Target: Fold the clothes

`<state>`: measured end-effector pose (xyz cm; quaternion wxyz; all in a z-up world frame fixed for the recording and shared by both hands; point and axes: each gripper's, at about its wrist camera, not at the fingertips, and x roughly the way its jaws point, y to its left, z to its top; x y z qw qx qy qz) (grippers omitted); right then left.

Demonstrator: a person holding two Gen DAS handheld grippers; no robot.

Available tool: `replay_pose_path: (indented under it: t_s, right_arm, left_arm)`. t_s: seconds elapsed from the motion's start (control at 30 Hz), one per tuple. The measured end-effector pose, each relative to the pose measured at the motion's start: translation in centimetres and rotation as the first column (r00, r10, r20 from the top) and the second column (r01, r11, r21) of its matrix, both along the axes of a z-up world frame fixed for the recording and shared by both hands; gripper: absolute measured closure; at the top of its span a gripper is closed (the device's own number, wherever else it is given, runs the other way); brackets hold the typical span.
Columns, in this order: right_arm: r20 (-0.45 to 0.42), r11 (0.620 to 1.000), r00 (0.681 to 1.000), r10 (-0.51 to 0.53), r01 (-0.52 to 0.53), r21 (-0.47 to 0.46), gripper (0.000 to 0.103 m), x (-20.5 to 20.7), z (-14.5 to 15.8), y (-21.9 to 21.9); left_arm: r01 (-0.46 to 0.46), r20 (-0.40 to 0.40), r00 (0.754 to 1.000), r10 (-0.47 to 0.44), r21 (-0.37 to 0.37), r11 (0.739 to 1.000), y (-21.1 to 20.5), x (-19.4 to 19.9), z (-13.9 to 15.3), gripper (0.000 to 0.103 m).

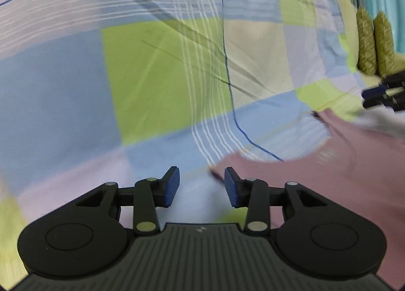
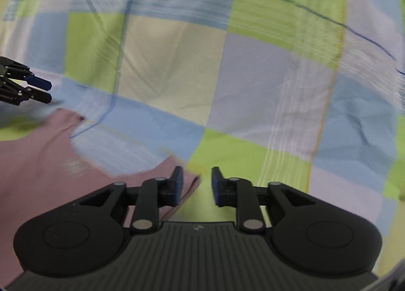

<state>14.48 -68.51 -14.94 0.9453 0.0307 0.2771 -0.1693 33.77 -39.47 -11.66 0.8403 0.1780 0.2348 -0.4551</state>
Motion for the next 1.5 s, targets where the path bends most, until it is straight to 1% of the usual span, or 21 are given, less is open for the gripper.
replay_pose_path:
  t_s: [0.2,0.33,0.37,0.4,0.43,0.47,0.57,0.63,0.73,0.8,0.87,0.93,1.03,1.1,1.17,1.2,1.27,1.3,1.37,1.47,1.5]
  right_arm:
    - [0.033,0.992,0.999,-0.031,0.027,0.119,0.064,-10.2,1.3,7.2]
    - [0.028,0.988,0.997,-0.071,0.067,0.137,0.057,-14.0,1.2,10.7]
    - [0.030,0.983,0.996,-0.084,0.078,0.164,0.057,-14.8,1.1,11.3]
    - [0.039,0.971,0.992,-0.119,0.108,0.212,0.057,-15.7,0.9,11.7]
    - [0.048,0.963,0.989,-0.137,0.122,0.239,0.057,-16.0,0.8,11.7]
    - [0.056,0.957,0.987,-0.149,0.130,0.258,0.057,-16.2,0.7,11.7]
    - [0.060,0.948,0.979,-0.193,0.171,0.268,0.057,-15.5,0.0,11.1]
    - [0.054,0.947,0.975,-0.215,0.194,0.256,0.057,-14.6,-0.5,10.4]
    - [0.002,0.946,0.975,-0.221,0.214,0.245,0.057,-12.9,-1.6,9.1]
    - [-0.014,0.950,0.982,-0.190,0.187,0.251,0.057,-12.7,-1.7,9.4]
    - [-0.024,0.952,0.985,-0.169,0.169,0.253,0.057,-13.3,-1.4,10.2]
    - [-0.020,0.949,0.984,-0.177,0.176,0.262,0.057,-15.0,-0.7,11.2]
    - [0.010,0.930,0.975,-0.222,0.208,0.304,0.056,-19.4,0.4,13.0]
    - [0.022,0.918,0.968,-0.251,0.230,0.323,0.052,-22.0,0.9,14.1]
    - [0.029,0.904,0.959,-0.281,0.254,0.342,0.047,-25.1,1.5,15.8]
    - [0.031,0.901,0.956,-0.291,0.263,0.346,0.046,-26.1,1.6,16.4]
    - [0.027,0.892,0.949,-0.314,0.286,0.350,0.044,-28.4,1.8,17.9]
    - [0.026,0.889,0.946,-0.323,0.293,0.351,0.042,-29.2,1.8,18.4]
    - [0.028,0.878,0.936,-0.352,0.319,0.357,0.041,-30.8,1.6,19.3]
    - [0.033,0.858,0.924,-0.382,0.341,0.384,0.038,-33.0,1.2,20.1]
    - [0.035,0.852,0.919,-0.392,0.348,0.390,0.037,-33.8,1.0,20.4]
  left_arm:
    - [0.049,-0.119,0.992,-0.045,0.029,0.998,5.3,-7.8,-1.3,0.057]
    - [0.049,-0.170,0.984,-0.044,0.026,0.998,5.2,-9.8,-2.5,0.058]
    - [0.036,-0.177,0.984,-0.033,0.013,0.999,5.1,-10.0,-2.8,0.058]
    - [0.032,-0.186,0.982,-0.030,0.004,0.999,5.2,-10.0,-2.9,0.063]
    - [0.027,-0.197,0.980,-0.028,-0.009,1.000,5.1,-9.9,-2.9,0.096]
    - [0.022,-0.212,0.977,-0.026,-0.025,0.999,5.1,-9.6,-2.7,0.101]
    - [-0.056,-0.139,0.989,0.052,-0.027,0.998,6.1,-9.1,-1.4,0.102]
    - [-0.108,-0.126,0.987,0.103,-0.028,0.994,7.1,-8.5,-1.1,0.103]
    - [-0.107,-0.123,0.987,0.107,0.006,0.994,7.8,-8.4,-0.9,0.103]
    - [-0.114,-0.090,0.989,0.115,0.016,0.993,8.2,-9.6,-0.4,0.103]
    - [-0.074,-0.034,0.997,0.075,0.032,0.997,8.2,-12.1,0.3,0.099]
    - [0.005,0.004,1.000,-0.005,0.032,0.999,7.8,-15.1,0.9,0.068]
    - [0.186,0.044,0.981,-0.187,0.021,0.982,6.3,-21.4,1.7,0.053]
    - [0.319,0.047,0.946,-0.320,0.027,0.947,5.1,-25.6,1.7,0.049]
    - [0.464,0.059,0.883,-0.466,0.041,0.885,3.4,-30.5,1.2,0.045]
    - [0.560,0.059,0.825,-0.563,0.057,0.827,2.1,-34.1,0.4,0.045]
    - [0.634,0.069,0.764,-0.642,0.101,0.766,0.5,-37.7,-0.7,0.044]
    - [0.644,0.076,0.754,-0.653,0.113,0.757,0.1,-38.5,-1.0,0.044]
    - [0.678,0.123,0.700,-0.703,0.193,0.709,-1.9,-42.3,-2.9,0.044]
    - [0.682,0.181,0.658,-0.731,0.267,0.680,-3.6,-44.7,-4.4,0.044]
    - [0.675,0.196,0.656,-0.729,0.282,0.682,-4.1,-45.1,-4.7,0.045]
